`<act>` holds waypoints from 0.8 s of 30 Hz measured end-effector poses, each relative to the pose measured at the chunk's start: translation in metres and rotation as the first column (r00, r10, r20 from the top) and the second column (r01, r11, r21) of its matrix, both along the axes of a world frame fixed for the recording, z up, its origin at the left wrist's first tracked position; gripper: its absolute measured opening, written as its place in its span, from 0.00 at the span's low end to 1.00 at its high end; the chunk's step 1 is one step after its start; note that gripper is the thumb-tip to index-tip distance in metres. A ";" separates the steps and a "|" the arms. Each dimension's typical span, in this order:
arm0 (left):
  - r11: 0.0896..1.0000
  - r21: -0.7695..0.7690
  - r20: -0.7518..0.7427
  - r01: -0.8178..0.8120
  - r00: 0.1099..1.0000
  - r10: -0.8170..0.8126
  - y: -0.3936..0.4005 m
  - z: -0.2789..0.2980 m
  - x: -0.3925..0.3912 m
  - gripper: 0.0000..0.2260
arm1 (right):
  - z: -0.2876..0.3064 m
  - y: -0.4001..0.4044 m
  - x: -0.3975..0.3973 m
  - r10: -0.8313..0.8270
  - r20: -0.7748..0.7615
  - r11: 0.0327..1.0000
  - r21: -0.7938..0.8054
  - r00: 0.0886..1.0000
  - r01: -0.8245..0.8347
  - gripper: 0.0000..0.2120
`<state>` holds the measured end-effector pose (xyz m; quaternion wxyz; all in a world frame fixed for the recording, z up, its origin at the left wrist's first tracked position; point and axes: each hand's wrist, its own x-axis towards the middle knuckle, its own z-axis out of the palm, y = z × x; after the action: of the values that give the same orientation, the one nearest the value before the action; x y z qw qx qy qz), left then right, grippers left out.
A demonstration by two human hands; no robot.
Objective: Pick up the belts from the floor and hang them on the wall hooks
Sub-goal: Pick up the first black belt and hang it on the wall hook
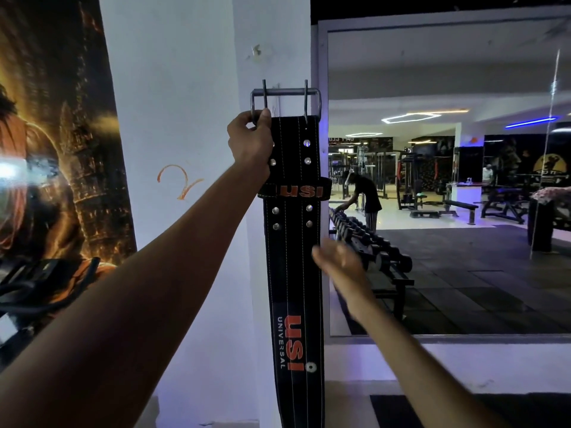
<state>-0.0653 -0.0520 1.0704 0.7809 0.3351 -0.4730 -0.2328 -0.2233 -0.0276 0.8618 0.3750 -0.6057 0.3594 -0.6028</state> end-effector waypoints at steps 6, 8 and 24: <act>0.999 0.010 0.012 0.031 0.999 -0.031 -0.003 -0.016 -0.008 0.05 | 0.164 -0.009 0.008 -0.105 0.119 0.965 -0.227 0.987 0.130 0.19; 0.999 0.003 0.032 0.052 0.998 -0.052 -0.004 -0.020 -0.009 0.05 | 0.187 -0.012 0.015 -0.118 0.153 0.960 -0.234 0.981 0.151 0.13; 0.998 0.007 0.304 0.063 0.951 -0.062 0.006 -0.119 0.021 0.30 | 0.196 -0.018 0.035 -0.140 0.371 0.969 -0.137 0.918 0.204 0.09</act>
<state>-0.0438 -0.0462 0.9514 0.6915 0.3508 -0.5983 -0.2021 -0.1881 -0.0454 1.0577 0.3257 -0.4817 0.2834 -0.7626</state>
